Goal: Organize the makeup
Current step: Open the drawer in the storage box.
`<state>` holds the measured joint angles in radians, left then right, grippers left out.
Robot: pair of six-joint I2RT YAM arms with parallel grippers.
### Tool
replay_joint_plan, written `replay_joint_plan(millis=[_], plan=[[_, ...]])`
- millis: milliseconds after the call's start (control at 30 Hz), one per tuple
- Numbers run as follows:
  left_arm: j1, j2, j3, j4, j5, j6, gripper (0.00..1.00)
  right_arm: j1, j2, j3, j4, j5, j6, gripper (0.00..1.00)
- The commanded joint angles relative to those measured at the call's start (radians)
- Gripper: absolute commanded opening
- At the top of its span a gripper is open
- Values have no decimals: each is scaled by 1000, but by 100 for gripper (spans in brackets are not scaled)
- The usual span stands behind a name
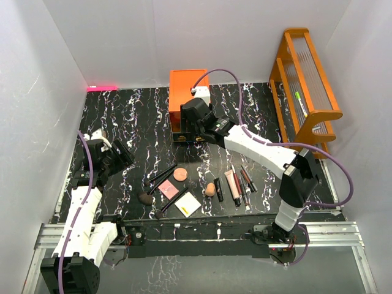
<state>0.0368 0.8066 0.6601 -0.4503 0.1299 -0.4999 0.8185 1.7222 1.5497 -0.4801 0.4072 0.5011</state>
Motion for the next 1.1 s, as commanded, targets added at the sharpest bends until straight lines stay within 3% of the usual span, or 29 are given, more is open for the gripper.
replay_joint_plan(millis=[0, 733, 1067], plan=[[-7, -19, 26, -16, -2, -8, 69, 6, 32, 89, -37, 132, 19, 64], [-20, -22, 24, -16, 0, -9, 69, 5, 149, 169, 26, 193, -4, 65], [-20, -24, 23, -14, 2, -11, 69, 5, 169, 194, 38, 212, -12, 58]])
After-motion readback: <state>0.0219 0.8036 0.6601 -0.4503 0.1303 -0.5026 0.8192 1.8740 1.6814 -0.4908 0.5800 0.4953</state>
